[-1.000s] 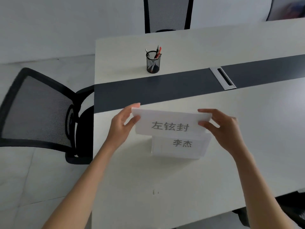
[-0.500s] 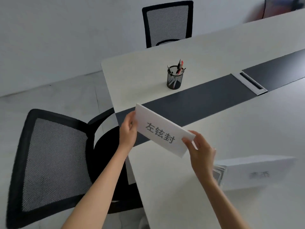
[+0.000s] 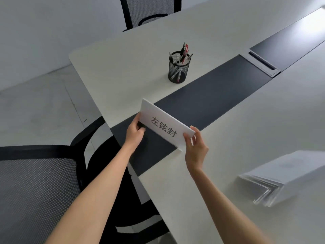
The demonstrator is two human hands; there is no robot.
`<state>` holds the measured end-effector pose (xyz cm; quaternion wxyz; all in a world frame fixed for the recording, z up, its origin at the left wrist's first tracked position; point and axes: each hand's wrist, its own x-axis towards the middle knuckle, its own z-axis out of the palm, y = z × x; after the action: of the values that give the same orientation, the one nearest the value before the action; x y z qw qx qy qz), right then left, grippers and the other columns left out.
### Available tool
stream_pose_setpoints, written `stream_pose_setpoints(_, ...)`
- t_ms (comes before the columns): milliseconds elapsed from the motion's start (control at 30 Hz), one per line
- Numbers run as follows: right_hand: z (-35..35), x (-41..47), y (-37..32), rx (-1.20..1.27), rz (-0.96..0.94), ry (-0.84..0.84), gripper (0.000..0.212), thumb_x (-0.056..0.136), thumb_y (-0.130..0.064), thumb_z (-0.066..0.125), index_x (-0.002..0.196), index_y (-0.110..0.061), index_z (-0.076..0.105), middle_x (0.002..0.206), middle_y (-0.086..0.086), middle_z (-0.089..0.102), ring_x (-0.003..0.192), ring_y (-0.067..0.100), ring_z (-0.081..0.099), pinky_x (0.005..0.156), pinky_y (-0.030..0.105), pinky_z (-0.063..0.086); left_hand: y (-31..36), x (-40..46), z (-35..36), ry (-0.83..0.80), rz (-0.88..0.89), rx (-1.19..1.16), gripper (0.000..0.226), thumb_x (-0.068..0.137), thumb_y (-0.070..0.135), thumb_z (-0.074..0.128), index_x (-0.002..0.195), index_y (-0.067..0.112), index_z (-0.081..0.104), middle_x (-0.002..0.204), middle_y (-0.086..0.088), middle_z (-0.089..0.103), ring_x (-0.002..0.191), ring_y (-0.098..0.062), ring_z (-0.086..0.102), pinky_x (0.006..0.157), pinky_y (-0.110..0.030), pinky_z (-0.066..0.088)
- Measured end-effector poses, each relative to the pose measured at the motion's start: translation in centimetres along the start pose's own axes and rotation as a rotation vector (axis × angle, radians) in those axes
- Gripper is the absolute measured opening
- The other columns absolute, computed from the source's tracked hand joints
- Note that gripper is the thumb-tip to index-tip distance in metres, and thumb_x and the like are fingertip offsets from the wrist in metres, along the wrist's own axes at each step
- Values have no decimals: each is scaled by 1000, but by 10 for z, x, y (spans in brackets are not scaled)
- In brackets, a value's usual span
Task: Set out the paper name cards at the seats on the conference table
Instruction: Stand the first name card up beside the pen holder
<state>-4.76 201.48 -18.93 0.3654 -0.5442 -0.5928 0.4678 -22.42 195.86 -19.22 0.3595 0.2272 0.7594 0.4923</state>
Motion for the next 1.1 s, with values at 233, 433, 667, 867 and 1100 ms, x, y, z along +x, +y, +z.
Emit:
stream_pose_setpoints(233, 8, 26, 10, -172, 49, -152, 66, 82, -28, 64, 138, -20, 30, 135, 6, 49, 116, 20, 49, 97, 30, 47, 5, 40, 1, -70, 70, 148, 70, 84, -5, 42, 143, 23, 20, 152, -1, 28, 141, -18, 23, 116, -36, 20)
stream_pose_setpoints(433, 2, 24, 22, -280, 34, -211, 68, 81, -14, 65, 139, -18, 30, 135, 4, 49, 110, 9, 43, 100, 31, 40, 10, 58, 3, -163, 100, 192, 76, 81, -9, 40, 144, 25, 15, 152, -3, 28, 141, -20, 22, 115, -37, 20)
stream_pose_setpoints(667, 4, 48, 22, -284, 8, -153, 63, 81, -14, 65, 136, -18, 33, 135, 6, 49, 119, 21, 46, 104, 40, 42, 25, 89, 17, -225, 76, 285, 80, 80, -11, 39, 145, 24, 9, 155, -3, 22, 142, -22, 22, 117, -38, 19)
stream_pose_setpoints(867, -19, 81, 14, -289, 28, -76, 56, 83, -9, 61, 133, -17, 36, 126, 10, 56, 101, 16, 49, 90, 33, 46, 48, 117, 57, -329, 111, 326, 80, 79, -9, 39, 146, 21, 8, 154, -5, 24, 142, -21, 23, 117, -34, 19)
stream_pose_setpoints(1100, -34, 123, 19, -272, 53, -51, 58, 85, -7, 59, 135, -20, 33, 128, 8, 56, 106, 16, 50, 98, 39, 45, 58, 152, 94, -376, 173, 283, 85, 72, -14, 35, 144, 27, 15, 150, -3, 33, 140, -19, 28, 110, -23, 22)
